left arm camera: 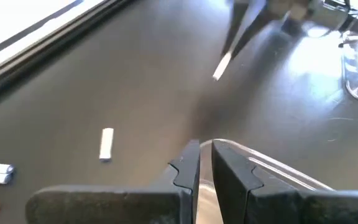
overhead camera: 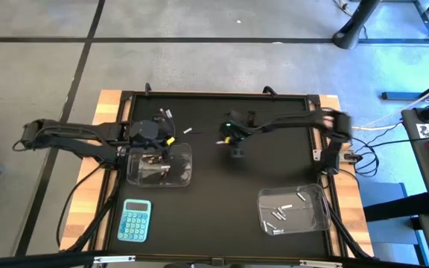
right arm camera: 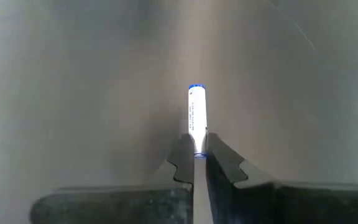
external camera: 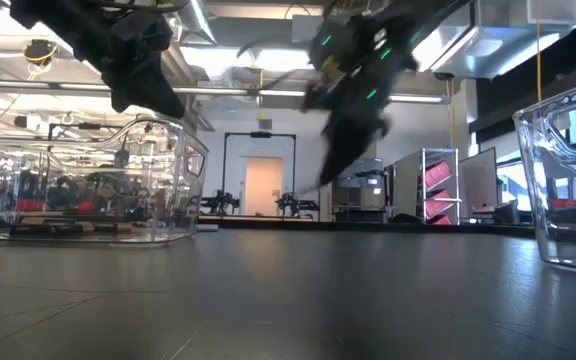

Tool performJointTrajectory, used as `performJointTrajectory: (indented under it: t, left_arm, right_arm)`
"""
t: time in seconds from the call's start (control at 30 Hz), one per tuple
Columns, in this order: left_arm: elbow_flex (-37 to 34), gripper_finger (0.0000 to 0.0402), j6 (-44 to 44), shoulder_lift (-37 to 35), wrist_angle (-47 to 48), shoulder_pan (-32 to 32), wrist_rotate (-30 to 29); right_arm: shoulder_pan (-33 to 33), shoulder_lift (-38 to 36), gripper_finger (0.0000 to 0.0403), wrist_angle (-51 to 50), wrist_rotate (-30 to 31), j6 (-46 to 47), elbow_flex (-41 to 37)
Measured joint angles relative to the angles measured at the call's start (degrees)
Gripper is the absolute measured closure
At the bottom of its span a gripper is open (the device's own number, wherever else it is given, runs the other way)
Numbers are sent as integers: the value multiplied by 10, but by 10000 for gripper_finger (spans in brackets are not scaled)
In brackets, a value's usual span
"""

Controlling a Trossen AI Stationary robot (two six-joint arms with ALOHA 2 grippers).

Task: Sort batteries
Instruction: Put the white battery into the right transparent bin

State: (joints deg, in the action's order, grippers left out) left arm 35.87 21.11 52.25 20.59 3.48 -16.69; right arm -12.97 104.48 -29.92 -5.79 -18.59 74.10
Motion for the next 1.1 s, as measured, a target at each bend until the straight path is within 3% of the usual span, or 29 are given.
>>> performJointTrajectory:
  t: [0.23, 0.47, 0.67, 0.8, 0.97, 1.1]
  left_arm:
    - [-50, 370, 10, 0, -81, -46, -44]
    - [-105, 370, 5, 0, -188, -82, -77]
    - [-136, 370, -4, 0, -248, -100, -83]
    - [-148, 370, -16, 0, -275, -109, -83]
    - [-149, 370, -19, 0, -274, -111, -85]
    - [-149, 370, -20, 0, -274, -111, -86]
  right_arm:
    - [116, -194, 391, -197, 61, 153, -57]
    - [301, -275, 391, -326, -68, 549, -57]
    - [468, -270, 391, -238, -114, 816, -122]
    - [535, -271, 391, -162, -57, 952, -200]
    - [578, -263, 377, -129, 32, 1026, -252]
    - [584, -258, 358, -138, 38, 1033, -264]
